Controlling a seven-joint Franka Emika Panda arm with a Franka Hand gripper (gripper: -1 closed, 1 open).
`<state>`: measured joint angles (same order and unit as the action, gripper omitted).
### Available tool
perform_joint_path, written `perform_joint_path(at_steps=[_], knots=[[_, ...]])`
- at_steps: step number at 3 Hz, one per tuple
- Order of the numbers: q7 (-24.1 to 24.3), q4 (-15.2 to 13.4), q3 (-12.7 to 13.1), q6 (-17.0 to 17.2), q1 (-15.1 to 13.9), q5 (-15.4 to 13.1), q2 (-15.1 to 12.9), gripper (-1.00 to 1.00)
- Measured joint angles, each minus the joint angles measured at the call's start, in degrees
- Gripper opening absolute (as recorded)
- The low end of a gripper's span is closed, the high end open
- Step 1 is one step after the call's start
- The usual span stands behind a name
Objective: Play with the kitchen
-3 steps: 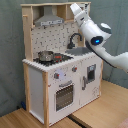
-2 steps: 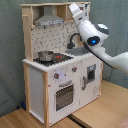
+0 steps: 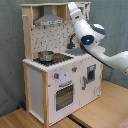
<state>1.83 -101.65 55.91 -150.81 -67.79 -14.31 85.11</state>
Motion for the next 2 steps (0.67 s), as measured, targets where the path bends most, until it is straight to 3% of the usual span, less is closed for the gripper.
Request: perform_joint_path(at_steps=[2], knots=[[7.7,5.1,4.4,8.7,-2.1,0.0,-2.0,1.00]])
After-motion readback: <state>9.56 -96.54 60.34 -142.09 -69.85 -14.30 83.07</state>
